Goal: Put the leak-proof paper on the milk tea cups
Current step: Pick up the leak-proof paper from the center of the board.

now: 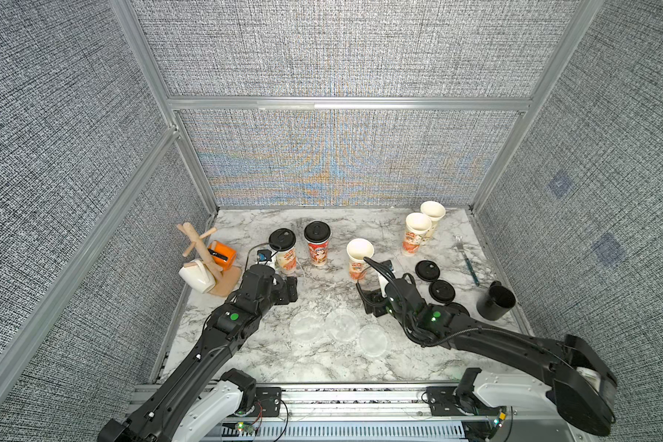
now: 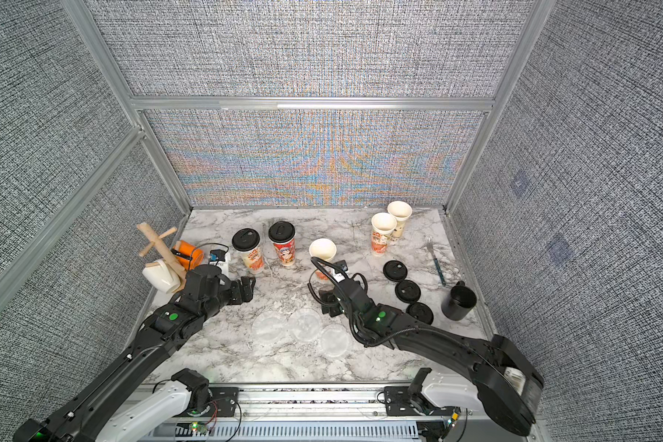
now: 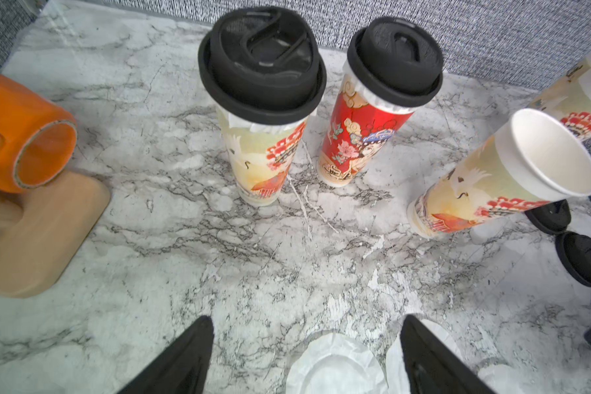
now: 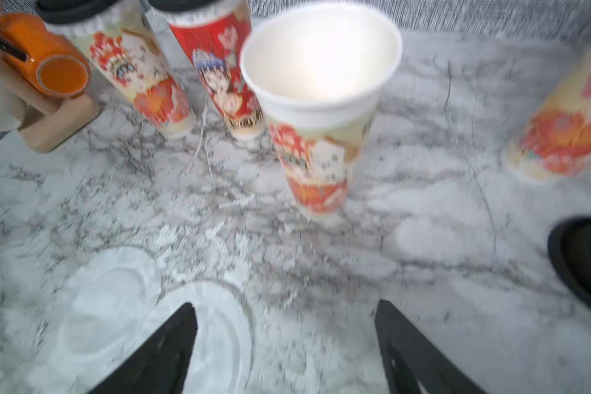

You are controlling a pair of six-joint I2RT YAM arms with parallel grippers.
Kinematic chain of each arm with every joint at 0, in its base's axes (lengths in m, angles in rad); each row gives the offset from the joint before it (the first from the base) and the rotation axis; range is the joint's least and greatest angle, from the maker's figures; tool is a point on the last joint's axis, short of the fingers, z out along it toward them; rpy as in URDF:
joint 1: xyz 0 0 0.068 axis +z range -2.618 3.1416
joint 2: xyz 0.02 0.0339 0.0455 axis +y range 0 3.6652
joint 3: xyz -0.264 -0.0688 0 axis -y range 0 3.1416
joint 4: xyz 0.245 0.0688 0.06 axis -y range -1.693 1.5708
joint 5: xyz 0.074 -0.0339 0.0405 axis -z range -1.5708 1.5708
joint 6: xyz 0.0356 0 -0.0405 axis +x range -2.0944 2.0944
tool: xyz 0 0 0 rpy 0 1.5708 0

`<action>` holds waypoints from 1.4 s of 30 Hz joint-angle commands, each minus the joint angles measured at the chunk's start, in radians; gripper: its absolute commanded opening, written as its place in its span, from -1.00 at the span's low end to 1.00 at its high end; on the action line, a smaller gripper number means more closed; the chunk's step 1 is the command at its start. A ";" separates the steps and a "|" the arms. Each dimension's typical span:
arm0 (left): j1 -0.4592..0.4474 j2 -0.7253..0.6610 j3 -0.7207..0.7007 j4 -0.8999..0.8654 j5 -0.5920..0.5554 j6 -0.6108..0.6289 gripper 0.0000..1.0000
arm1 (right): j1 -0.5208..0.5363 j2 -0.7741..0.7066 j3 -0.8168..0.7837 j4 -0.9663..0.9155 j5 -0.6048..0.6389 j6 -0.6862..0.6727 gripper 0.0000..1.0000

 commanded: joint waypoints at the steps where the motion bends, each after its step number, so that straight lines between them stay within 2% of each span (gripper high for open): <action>1: 0.001 0.026 0.012 -0.069 0.078 -0.051 0.74 | 0.034 -0.038 -0.055 -0.278 -0.119 0.257 0.45; 4: 0.001 0.057 0.011 -0.070 0.142 -0.073 0.73 | 0.086 -0.059 -0.110 -0.331 -0.188 0.361 0.31; 6: 0.002 0.075 0.010 -0.069 0.162 -0.077 0.73 | 0.104 -0.054 -0.132 -0.323 -0.215 0.391 0.30; 12: 0.001 0.113 0.021 -0.071 0.200 -0.060 0.72 | 0.105 0.006 -0.155 -0.251 -0.236 0.435 0.26; 17: 0.001 0.124 0.017 -0.065 0.221 -0.057 0.72 | 0.105 0.115 -0.149 -0.218 -0.229 0.437 0.11; 18: 0.000 0.125 0.016 -0.064 0.221 -0.057 0.72 | 0.105 0.134 -0.143 -0.219 -0.226 0.437 0.02; 22: 0.001 0.129 0.016 -0.064 0.237 -0.057 0.71 | 0.105 0.180 -0.112 -0.254 -0.213 0.432 -0.52; 28: 0.001 0.138 0.025 -0.068 0.255 -0.056 0.71 | 0.105 0.140 -0.082 -0.353 -0.169 0.412 -1.00; 33: 0.000 0.143 0.033 -0.066 0.284 -0.061 0.70 | 0.105 0.056 -0.005 -0.467 -0.130 0.353 -1.00; 36: 0.000 0.148 0.036 -0.062 0.314 -0.052 0.70 | 0.090 -0.024 0.095 -0.567 -0.105 0.280 -1.00; 39: -0.001 0.156 0.041 -0.059 0.336 -0.048 0.69 | 0.026 -0.106 0.237 -0.650 -0.100 0.184 -1.00; 42: -0.002 0.163 0.044 -0.052 0.345 -0.045 0.69 | -0.088 -0.157 0.382 -0.665 -0.138 0.060 -1.00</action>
